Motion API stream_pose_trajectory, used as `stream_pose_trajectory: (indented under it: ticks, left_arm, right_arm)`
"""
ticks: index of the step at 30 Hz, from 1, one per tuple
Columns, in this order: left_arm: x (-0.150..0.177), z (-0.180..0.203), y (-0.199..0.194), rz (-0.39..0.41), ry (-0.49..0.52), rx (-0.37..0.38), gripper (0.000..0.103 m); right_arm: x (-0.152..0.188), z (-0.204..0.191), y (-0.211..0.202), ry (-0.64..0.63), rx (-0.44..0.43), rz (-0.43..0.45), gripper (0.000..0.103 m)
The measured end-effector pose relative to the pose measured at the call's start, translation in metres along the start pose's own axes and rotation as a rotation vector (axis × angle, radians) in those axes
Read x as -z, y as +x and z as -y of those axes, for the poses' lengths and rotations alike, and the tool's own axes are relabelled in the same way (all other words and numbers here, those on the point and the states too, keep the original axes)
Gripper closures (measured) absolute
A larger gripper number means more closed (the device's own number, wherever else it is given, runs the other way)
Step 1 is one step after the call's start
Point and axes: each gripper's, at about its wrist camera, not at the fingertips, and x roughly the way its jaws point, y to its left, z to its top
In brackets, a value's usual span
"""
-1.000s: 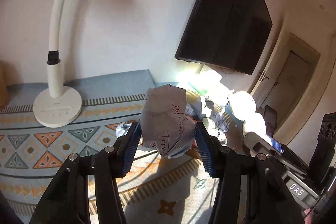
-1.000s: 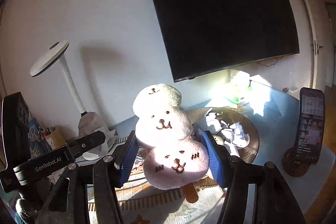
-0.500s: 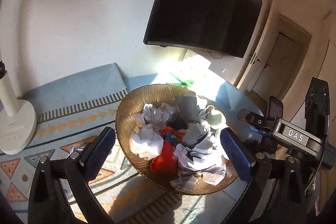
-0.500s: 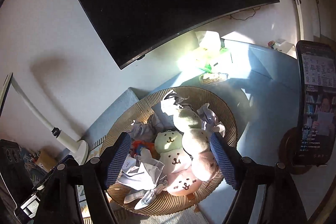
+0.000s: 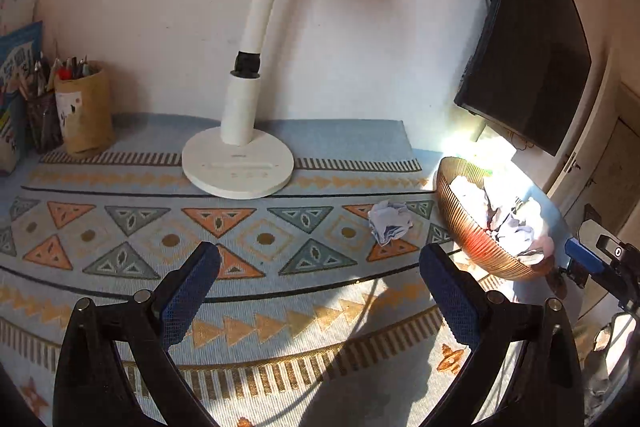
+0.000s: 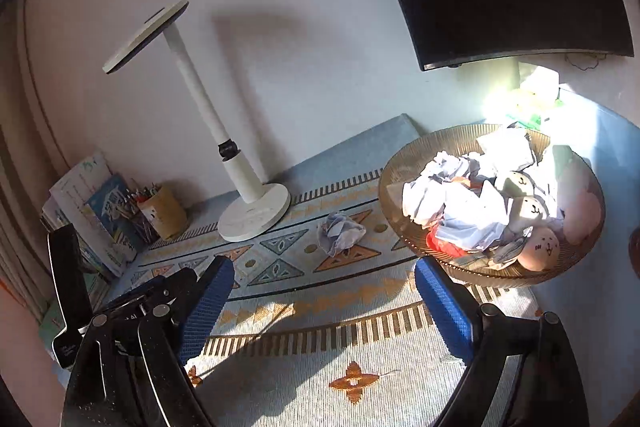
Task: Organize objects
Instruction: 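Move the right tool to the last crumpled paper on the rug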
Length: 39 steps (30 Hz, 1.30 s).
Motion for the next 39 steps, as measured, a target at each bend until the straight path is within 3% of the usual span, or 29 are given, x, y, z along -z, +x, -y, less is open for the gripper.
stream_pose_trajectory:
  ticks: [4,6,12,23,35,39]
  left_arm:
    - [0.030,-0.025,0.014,-0.047,-0.038,-0.007,0.003]
    - [0.036,-0.031,0.026,-0.109,-0.069,-0.008,0.004]
    - [0.040,-0.032,0.034,-0.139,-0.071,-0.027,0.003]
    - [0.042,-0.026,0.038,-0.147,-0.045,-0.125,0.003]
    - [0.043,-0.020,0.037,-0.144,0.000,-0.152,0.003]
    - [0.043,-0.021,0.037,-0.144,-0.003,-0.153,0.003]
  right_arm:
    - [0.042,-0.016,0.054,-0.099,0.104,-0.080,0.012]
    - [0.051,-0.013,0.073,-0.103,0.148,-0.139,0.019]
    - [0.050,0.000,0.086,-0.042,0.154,-0.198,0.018]
    - [0.049,0.001,0.086,-0.020,0.184,-0.222,0.017]
    - [0.049,0.005,0.095,0.006,0.216,-0.269,0.015]
    - [0.046,0.002,0.105,-0.011,0.218,-0.318,0.009]
